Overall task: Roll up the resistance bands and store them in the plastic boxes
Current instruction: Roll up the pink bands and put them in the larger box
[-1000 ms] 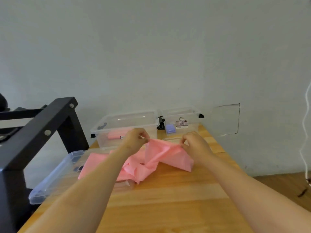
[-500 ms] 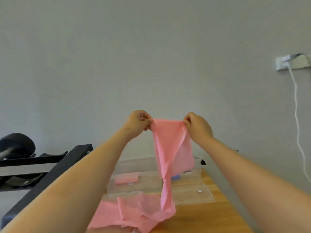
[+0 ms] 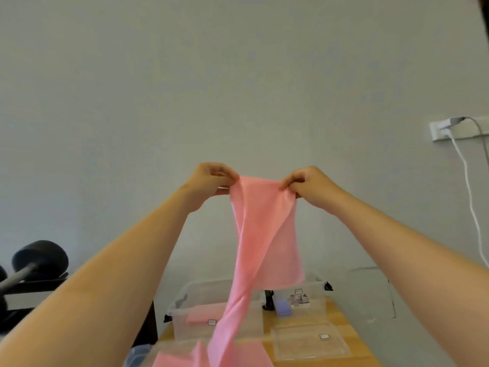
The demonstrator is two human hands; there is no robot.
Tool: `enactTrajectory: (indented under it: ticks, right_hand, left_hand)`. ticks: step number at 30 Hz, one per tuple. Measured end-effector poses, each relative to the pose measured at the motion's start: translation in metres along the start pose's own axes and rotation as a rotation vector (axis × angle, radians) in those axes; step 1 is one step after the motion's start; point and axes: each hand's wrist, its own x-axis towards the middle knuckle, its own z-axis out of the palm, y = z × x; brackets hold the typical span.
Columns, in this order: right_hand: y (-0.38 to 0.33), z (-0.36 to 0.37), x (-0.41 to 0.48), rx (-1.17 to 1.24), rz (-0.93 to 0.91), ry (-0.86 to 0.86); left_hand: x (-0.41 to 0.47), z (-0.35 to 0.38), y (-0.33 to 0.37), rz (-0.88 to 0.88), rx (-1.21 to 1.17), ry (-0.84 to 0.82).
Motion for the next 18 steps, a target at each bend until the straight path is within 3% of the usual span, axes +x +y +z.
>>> enactTrajectory:
  ticks: [5,8,16,18]
  right_hand:
    - [0.043,0.036,-0.006,-0.089,0.088,-0.113]
    - [0.076,0.055,-0.003,-0.013,0.148,-0.194]
    - [0.167,0.134,0.008,-0.097,0.235,-0.094]
    - [0.186,0.158,0.002,-0.120,0.273,-0.192]
  left_hand:
    - [0.001,0.007,-0.051,-0.106,0.089,0.015]
    - [0.002,0.008,-0.088,-0.169,0.117,0.008]
    - [0.008,0.023,-0.222,-0.330,0.188,-0.014]
    - [0.002,0.034,-0.260,-0.405,0.260,-0.058]
